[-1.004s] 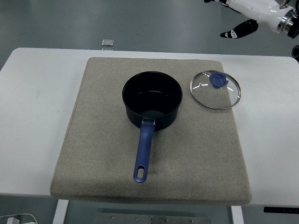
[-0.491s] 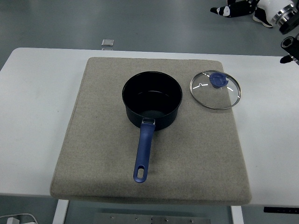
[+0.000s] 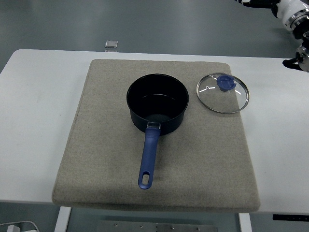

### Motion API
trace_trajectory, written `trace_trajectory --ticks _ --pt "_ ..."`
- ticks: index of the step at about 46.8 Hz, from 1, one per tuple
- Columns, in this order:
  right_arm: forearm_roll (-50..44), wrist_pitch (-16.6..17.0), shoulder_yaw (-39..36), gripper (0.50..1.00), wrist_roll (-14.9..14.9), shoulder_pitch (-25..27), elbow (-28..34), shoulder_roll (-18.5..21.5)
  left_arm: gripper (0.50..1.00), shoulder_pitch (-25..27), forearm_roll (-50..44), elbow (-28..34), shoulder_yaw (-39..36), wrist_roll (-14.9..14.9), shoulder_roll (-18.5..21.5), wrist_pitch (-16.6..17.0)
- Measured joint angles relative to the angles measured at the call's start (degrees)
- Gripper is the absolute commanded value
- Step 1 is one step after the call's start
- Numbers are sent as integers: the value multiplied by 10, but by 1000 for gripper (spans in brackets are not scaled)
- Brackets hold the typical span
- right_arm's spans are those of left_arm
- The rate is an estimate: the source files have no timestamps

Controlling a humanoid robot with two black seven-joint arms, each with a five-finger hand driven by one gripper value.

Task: Lift the pot lid and place it to the right of the pot.

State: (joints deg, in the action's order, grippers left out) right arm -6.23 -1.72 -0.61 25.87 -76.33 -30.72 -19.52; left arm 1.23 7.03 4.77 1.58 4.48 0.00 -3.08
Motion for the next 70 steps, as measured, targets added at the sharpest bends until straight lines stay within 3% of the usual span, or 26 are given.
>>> trace_trajectory --ticks 9,18,22,27,33,42,50,70 --pt "95 6 -10 915 -63 19 1 3 1000 0 0 0 0 0 0 0" --pt "161 11 -89 915 -137 53 2 13 1000 0 0 0 0 0 0 0" --pt "162 12 -107 915 -144 60 1 25 1000 0 0 0 0 0 0 0" --pt "162 23 -115 915 -144 70 1 29 1000 0 0 0 0 0 0 0" --pt "163 83 -143 915 -131 87 1 32 1000 0 0 0 0 0 0 0" --pt "159 123 -177 917 -76 109 6 32 1000 0 0 0 0 0 0 0" --pt "161 122 -209 917 -58 117 11 33 1000 0 0 0 0 0 0 0" --pt "157 89 -218 917 -58 122 18 40 1000 0 0 0 0 0 0 0"
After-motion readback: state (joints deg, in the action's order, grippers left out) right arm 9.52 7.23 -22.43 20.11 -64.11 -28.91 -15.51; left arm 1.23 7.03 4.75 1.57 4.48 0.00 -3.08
